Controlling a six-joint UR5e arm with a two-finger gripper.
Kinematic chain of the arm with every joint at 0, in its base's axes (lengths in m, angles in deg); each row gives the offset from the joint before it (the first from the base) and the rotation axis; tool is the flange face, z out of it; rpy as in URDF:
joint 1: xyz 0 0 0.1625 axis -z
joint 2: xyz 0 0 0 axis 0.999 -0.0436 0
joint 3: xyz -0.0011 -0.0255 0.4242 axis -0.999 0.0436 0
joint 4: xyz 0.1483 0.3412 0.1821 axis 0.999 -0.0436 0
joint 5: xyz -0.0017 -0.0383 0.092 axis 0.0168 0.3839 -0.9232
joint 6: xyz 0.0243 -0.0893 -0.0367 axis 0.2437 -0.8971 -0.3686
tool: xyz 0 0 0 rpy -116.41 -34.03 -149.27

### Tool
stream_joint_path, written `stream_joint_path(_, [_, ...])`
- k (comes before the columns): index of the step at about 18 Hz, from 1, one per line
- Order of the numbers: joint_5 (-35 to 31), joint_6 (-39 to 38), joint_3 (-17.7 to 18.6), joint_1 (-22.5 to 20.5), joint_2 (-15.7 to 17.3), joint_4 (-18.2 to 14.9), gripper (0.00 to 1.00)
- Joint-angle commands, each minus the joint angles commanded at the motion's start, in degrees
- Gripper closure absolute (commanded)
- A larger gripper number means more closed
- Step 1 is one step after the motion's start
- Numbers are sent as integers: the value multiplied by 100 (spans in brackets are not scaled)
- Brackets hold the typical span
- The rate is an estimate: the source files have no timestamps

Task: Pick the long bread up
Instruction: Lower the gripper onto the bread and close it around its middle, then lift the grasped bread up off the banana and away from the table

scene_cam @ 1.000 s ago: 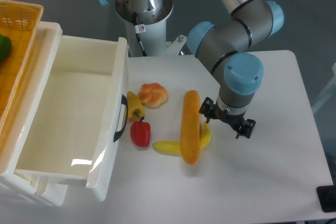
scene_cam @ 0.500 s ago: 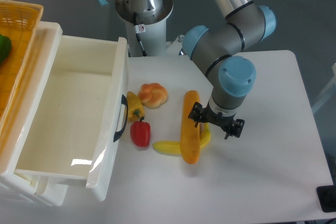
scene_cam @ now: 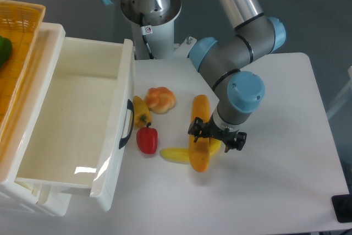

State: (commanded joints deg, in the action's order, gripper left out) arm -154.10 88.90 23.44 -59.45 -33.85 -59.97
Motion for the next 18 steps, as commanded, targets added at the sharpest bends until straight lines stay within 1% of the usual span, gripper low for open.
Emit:
stream_joint_path(3, [9, -9, 18, 44, -52, 0, 0])
stream_joint_path(7, [9, -141, 18, 62, -70, 0, 16])
stream_joint_path(8, [9, -149, 18, 62, -79, 0, 22])
stream_joint_path(10, [17, -150, 18, 62, -88, 0, 36])
stream_joint_path(12, [26, -184, 18, 62, -70, 0, 57])
stream_joint_path(15, [26, -211, -17, 53, -27, 0, 80])
stream_joint_path(16, [35, -211, -26, 44, -18, 0, 86])
stream_joint_path(18, [131, -211, -61, 18, 0, 0, 87])
